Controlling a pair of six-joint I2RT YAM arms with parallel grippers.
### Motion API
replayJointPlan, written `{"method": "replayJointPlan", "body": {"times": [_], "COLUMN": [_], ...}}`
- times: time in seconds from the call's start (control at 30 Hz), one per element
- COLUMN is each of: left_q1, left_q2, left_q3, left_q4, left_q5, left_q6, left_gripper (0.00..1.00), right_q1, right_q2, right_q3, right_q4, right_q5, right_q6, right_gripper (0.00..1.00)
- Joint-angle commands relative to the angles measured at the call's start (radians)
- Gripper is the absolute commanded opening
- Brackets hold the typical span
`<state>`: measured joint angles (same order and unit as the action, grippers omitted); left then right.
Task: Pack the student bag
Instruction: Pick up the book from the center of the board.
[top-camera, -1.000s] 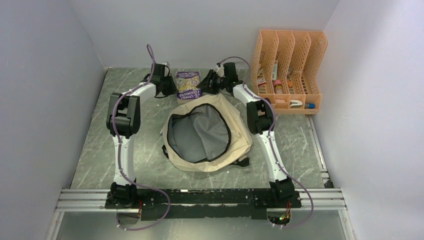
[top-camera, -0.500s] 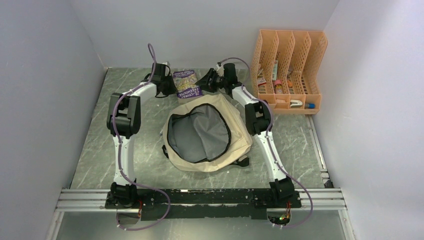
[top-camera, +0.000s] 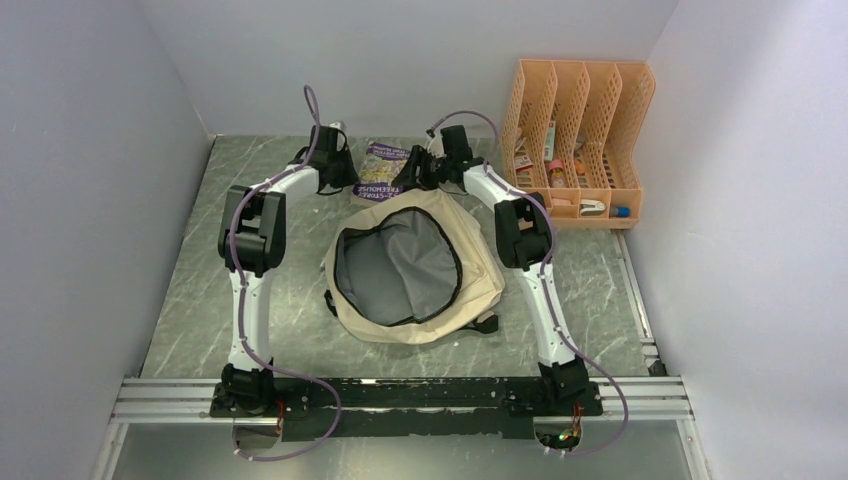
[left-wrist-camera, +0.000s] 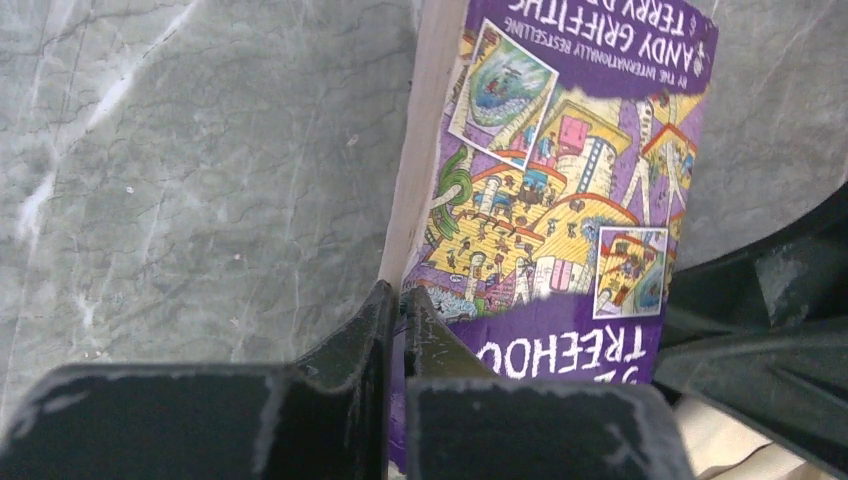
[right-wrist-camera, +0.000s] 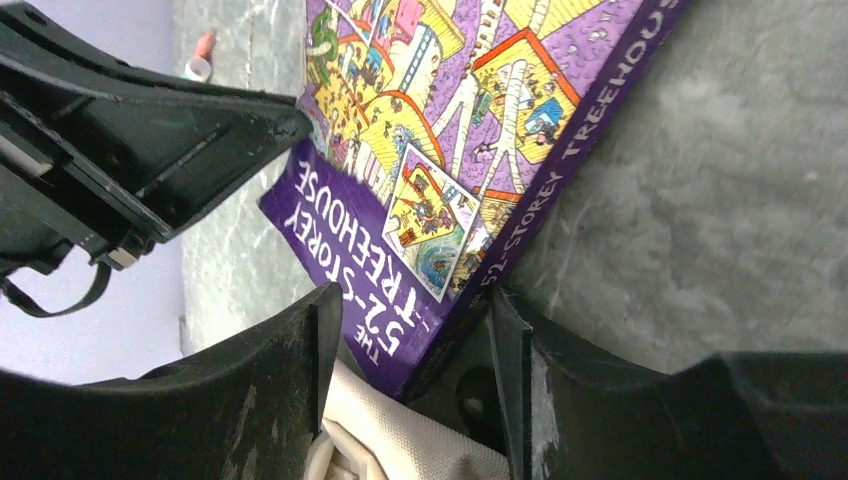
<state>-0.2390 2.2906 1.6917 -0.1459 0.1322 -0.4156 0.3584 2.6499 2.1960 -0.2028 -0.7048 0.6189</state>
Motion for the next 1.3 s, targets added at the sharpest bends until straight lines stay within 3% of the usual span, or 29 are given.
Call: {"method": "replayJointPlan", "body": {"times": [0.0,0.07,0.17,0.37,0.53,0.6,1.1,1.27], "left_q1": [-0.09,-0.076,-0.062,-0.04,-0.04,-0.04,-0.023,0.005], "left_q2": [0.126,0.118,0.092,0.055,0.077,0.09,0.125,0.116], "left_q3": [-0.058,-0.051,-0.044,-0.049,-0.038,-0.034,-0.086,-0.137], "left_q4": [-0.171,-0.169,-0.163,-0.156,-0.189,-0.2,-0.2,-0.171], "left_q5": [0.066,0.085,0.107,0.139,0.156,0.169,0.205,0.184], "left_q6": [-0.024,-0.016,0.009,0.035,0.045,0.045,-0.013,-0.073], "left_gripper": [0.05,0.05,0.15,0.55,0.66,0.63,0.05,0.05], "right_q1": [0.062,0.057,0.051,0.041,0.034,0.033,0.017,0.016], "right_q2": [-0.074,-0.083,-0.09,-0.102,-0.101,-0.101,-0.183,-0.188], "right_q3": [-0.074,-0.076,-0.085,-0.099,-0.091,-0.091,-0.255,-0.272], "right_q4": [-0.059,-0.075,-0.083,-0.085,-0.109,-0.113,-0.034,-0.065], "right_q5": [-0.002,0.03,0.054,0.079,0.098,0.102,0.189,0.227], "right_q6": [-0.035,-0.05,-0.065,-0.076,-0.091,-0.099,-0.042,-0.022], "right_gripper": [0.59,0.59,0.6,0.6,0.62,0.62,0.73,0.75]}}
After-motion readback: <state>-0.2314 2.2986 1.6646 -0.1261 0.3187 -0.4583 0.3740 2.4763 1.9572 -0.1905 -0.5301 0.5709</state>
